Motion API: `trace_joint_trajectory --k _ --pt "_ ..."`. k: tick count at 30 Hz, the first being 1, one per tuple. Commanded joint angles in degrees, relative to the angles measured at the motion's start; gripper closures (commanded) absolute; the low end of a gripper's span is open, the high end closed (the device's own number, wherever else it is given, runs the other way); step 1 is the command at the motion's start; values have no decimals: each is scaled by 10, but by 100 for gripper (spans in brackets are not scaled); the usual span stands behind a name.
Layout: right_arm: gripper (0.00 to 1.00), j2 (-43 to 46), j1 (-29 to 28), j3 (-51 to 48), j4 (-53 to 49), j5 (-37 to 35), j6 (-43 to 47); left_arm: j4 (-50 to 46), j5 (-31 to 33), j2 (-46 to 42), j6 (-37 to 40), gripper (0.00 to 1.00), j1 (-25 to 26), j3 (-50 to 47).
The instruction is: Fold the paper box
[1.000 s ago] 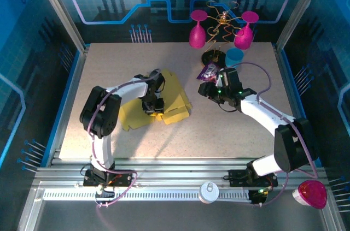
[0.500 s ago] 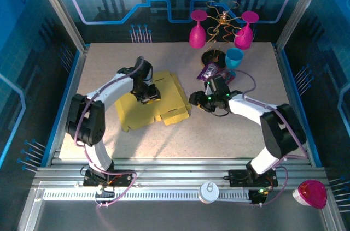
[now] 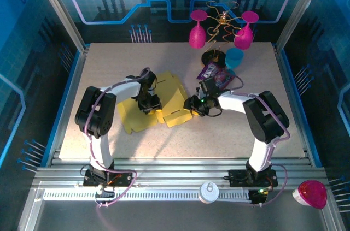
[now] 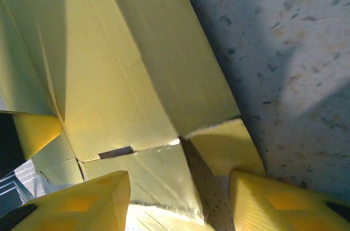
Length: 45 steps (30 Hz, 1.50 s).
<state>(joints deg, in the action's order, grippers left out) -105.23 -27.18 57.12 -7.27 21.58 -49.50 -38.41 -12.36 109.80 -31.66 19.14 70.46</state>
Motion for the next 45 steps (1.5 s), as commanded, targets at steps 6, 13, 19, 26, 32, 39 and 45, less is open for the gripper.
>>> trace_joint_trajectory --k 6,13,19,26,32,39,45 --pt "51 33 -23 -17 -29 20 -14 2 5 29 -17 67 13 -5" --pt "52 81 -12 -32 -46 15 -26 -3 7 38 -16 67 16 7" --pt "54 60 -8 -52 40 76 -101 -6 6 45 -14 67 17 16" --pt "75 66 -1 -51 4 64 -96 -11 7 45 -14 67 17 21" --pt "100 78 4 -46 -22 54 -104 -20 16 22 -27 64 17 35" --pt "100 129 22 -7 -42 48 -175 -62 44 -120 -137 49 20 86" --pt "100 165 28 29 -6 19 -310 -47 64 -262 -260 42 39 97"
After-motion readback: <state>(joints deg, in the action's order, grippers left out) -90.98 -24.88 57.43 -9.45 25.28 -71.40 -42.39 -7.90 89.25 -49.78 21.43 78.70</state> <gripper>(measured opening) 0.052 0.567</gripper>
